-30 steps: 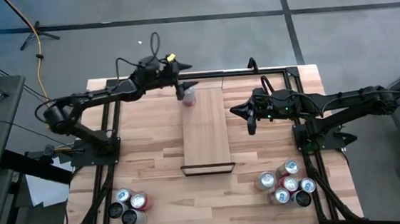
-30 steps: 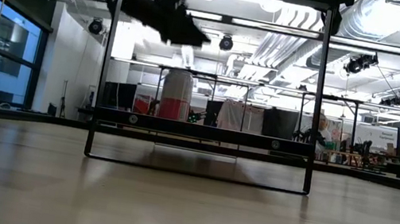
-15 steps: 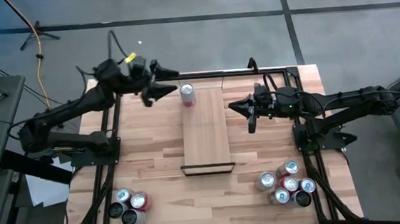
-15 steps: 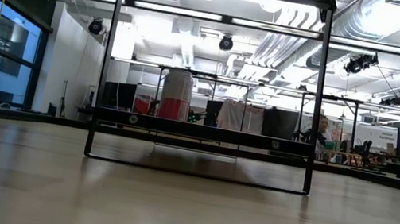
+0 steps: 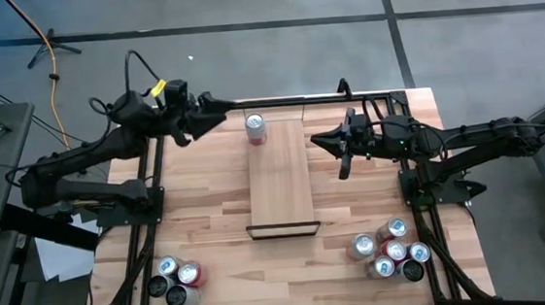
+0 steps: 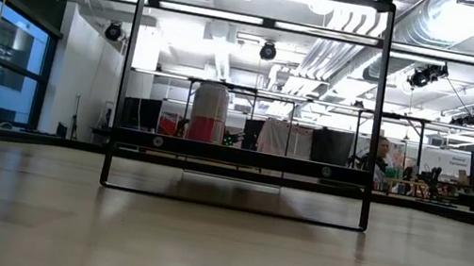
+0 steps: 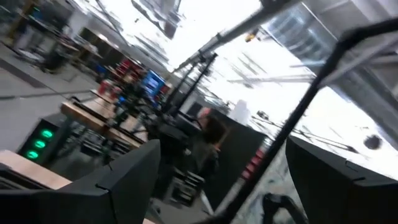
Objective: Place canned beverage on shelf
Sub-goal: Put the orange soda can on the shelf aligned with the pink soda can
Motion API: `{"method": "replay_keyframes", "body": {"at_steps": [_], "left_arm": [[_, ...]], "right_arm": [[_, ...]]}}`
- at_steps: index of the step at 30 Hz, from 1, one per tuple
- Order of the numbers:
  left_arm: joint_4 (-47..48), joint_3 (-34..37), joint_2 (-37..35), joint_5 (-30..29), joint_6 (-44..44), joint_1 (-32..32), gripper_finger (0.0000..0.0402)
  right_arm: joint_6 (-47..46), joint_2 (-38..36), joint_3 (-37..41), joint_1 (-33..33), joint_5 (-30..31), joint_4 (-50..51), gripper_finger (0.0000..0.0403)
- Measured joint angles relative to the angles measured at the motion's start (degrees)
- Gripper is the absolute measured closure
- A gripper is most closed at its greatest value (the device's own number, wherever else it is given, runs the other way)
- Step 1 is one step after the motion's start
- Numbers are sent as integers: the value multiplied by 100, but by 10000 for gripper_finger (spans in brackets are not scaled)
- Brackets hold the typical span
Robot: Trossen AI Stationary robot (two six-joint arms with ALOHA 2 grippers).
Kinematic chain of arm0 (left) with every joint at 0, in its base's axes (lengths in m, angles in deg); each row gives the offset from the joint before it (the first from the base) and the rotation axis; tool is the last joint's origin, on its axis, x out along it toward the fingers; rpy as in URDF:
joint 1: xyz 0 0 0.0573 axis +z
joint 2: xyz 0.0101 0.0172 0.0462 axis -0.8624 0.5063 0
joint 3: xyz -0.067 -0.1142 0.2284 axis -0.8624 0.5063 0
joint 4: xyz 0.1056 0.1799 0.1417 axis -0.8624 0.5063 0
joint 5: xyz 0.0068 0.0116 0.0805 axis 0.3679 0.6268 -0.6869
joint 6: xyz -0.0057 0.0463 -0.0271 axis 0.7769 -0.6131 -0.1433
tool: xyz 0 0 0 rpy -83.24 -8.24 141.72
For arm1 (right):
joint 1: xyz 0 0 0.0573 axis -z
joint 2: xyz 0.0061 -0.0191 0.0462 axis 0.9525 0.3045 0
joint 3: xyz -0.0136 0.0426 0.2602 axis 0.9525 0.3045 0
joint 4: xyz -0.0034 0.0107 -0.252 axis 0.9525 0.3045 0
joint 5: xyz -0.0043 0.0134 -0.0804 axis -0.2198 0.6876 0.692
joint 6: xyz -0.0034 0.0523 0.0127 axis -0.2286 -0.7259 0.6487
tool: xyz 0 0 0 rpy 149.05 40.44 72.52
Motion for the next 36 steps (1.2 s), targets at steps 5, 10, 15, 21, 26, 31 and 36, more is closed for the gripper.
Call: {"method": "replay_keyframes", "body": {"at_steps": [5,10,15,21,26,31,36], "left_arm": [[315,2,-42,-9,-1299,-707,100],[1021,2,-236,-319,-2481,-1182,146],[2126,85,-616,-849,-3145,-1387,266],[1283,1189,-1050,-966,-2810,-1431,387],[332,1922,-1212,-1340,-2472,-1431,399],[247,1976,-1222,-1610,-2626,-1431,401],[255,1976,-1220,-1737,-2670,-1425,401]], "right_arm": [[-41,0,0,-15,-8,-143,386],[-340,0,0,-44,-8,-319,386],[-491,0,0,-44,-12,-502,386],[-408,0,0,-44,-12,-584,386],[-344,0,0,-44,-12,-582,386],[-250,0,0,-44,-10,-565,386],[-146,0,0,-44,-10,-497,386]]}}
